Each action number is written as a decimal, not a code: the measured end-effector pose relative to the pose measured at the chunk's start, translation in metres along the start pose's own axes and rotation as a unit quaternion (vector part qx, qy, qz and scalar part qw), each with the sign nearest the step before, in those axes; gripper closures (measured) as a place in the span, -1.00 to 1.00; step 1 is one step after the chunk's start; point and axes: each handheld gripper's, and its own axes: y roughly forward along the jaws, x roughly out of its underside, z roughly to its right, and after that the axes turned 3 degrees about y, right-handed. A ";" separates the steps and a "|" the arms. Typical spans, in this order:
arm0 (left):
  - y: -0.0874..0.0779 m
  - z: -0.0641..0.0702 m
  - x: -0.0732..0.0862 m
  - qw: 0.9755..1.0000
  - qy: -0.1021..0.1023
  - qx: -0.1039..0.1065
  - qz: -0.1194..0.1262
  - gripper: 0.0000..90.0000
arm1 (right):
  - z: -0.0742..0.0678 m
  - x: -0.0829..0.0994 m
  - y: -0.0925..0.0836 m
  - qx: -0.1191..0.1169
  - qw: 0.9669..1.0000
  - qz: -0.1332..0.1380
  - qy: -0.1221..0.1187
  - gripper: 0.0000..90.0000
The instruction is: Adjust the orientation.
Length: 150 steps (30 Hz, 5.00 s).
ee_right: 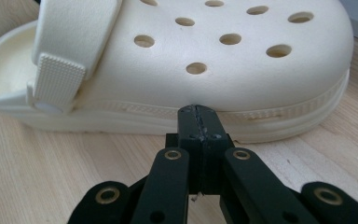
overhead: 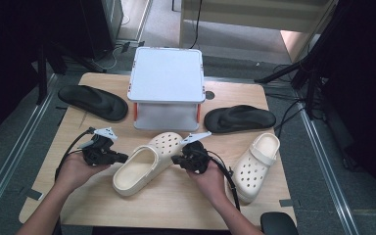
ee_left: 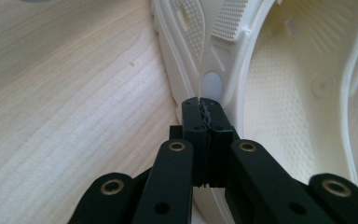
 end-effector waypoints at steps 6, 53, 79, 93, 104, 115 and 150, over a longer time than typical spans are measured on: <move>0.001 0.007 0.002 1.000 -0.012 0.020 0.010 1.00 | 0.005 -0.003 0.002 -0.004 1.000 0.003 0.011 1.00; -0.004 0.036 0.000 0.999 0.004 0.015 0.039 0.46 | 0.013 -0.023 0.003 0.030 0.999 0.028 0.000 0.76; -0.015 0.004 -0.008 0.997 -0.009 -0.030 0.065 -0.19 | 0.019 0.004 -0.063 -0.004 0.997 0.073 0.004 0.29; -0.011 -0.007 -0.022 0.997 -0.008 -0.030 0.067 -0.18 | 0.038 0.032 -0.125 0.045 0.994 0.090 0.043 0.47; -0.006 -0.011 -0.031 0.998 -0.004 -0.022 0.065 -0.17 | 0.048 0.068 -0.154 0.087 0.990 0.092 0.061 0.65; -0.005 -0.013 -0.034 0.998 -0.001 -0.021 0.065 -0.16 | 0.066 0.096 -0.180 0.123 0.985 0.079 0.088 0.89; -0.006 -0.010 -0.032 0.997 0.005 -0.036 0.067 -0.15 | 0.095 0.139 -0.198 0.134 0.984 0.022 0.115 1.00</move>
